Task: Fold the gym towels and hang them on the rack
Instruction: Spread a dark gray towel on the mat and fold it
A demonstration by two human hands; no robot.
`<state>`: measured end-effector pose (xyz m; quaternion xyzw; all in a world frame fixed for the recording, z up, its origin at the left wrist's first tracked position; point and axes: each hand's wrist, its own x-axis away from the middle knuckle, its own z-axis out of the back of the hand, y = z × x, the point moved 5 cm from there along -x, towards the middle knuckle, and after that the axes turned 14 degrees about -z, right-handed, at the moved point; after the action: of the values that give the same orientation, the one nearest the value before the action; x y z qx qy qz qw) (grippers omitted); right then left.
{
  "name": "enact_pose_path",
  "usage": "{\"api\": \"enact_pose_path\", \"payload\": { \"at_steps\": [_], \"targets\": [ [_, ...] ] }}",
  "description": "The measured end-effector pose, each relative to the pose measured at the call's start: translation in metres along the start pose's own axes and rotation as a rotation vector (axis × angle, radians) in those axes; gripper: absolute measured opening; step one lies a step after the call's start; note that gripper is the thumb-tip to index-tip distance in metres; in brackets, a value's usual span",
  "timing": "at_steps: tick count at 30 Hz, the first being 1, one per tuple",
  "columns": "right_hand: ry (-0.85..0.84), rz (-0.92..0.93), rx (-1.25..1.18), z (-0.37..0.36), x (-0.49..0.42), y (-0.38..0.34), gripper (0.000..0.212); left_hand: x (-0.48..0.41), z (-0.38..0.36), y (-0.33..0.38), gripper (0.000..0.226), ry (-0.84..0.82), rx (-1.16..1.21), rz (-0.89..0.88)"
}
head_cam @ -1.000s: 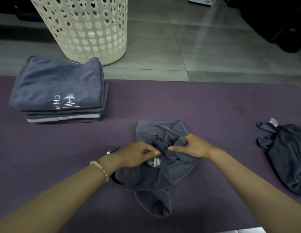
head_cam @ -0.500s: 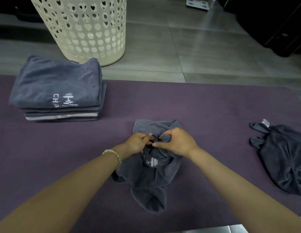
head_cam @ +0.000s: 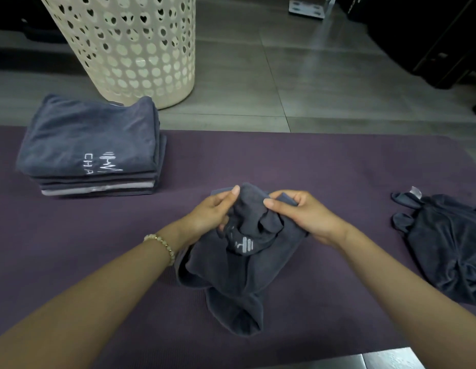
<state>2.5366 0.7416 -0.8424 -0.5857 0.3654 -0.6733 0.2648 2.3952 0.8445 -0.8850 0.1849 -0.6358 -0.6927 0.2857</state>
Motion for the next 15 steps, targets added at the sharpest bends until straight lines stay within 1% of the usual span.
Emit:
{"api": "enact_pose_path", "payload": {
  "at_steps": [2,3,5,7,8,9,10,12,13,14,15],
  "targets": [
    [0.069,0.021,-0.036,0.007,0.007,-0.01,0.011,-0.001,-0.003,0.018,0.037,-0.013,0.049,-0.05],
    [0.13,0.038,-0.057,0.011,0.009,-0.013,0.012,-0.001,-0.003,0.026,0.036,0.017,0.069,-0.079],
    [0.271,0.047,-0.041,0.021,0.011,-0.017,0.017,-0.003,0.003,0.036,0.045,0.126,0.091,-0.124],
    [0.377,-0.049,0.056,0.028,0.012,-0.016,0.029,-0.004,0.012,0.042,0.051,0.238,0.101,-0.131],
    [0.387,-0.117,0.112,0.03,0.014,-0.014,0.033,-0.005,0.017,0.044,0.05,0.287,0.1,-0.126],
    [0.36,-0.169,0.17,0.03,0.016,-0.014,0.032,-0.005,0.023,0.045,0.047,0.331,0.101,-0.119],
    [0.292,-0.189,0.231,0.028,0.018,-0.016,0.028,-0.005,0.028,0.045,0.041,0.365,0.101,-0.112],
    [0.036,-0.138,0.322,0.015,0.027,-0.026,0.018,-0.004,0.034,0.047,0.027,0.387,0.096,-0.107],
    [-0.103,-0.108,0.346,0.005,0.034,-0.031,0.019,-0.004,0.035,0.048,0.026,0.368,0.09,-0.111],
    [-0.207,-0.087,0.364,-0.004,0.041,-0.037,0.022,-0.003,0.032,0.05,0.028,0.325,0.079,-0.121],
    [-0.259,-0.059,0.374,-0.011,0.045,-0.042,0.026,-0.002,0.027,0.054,0.032,0.261,0.072,-0.134]
  ]
}}
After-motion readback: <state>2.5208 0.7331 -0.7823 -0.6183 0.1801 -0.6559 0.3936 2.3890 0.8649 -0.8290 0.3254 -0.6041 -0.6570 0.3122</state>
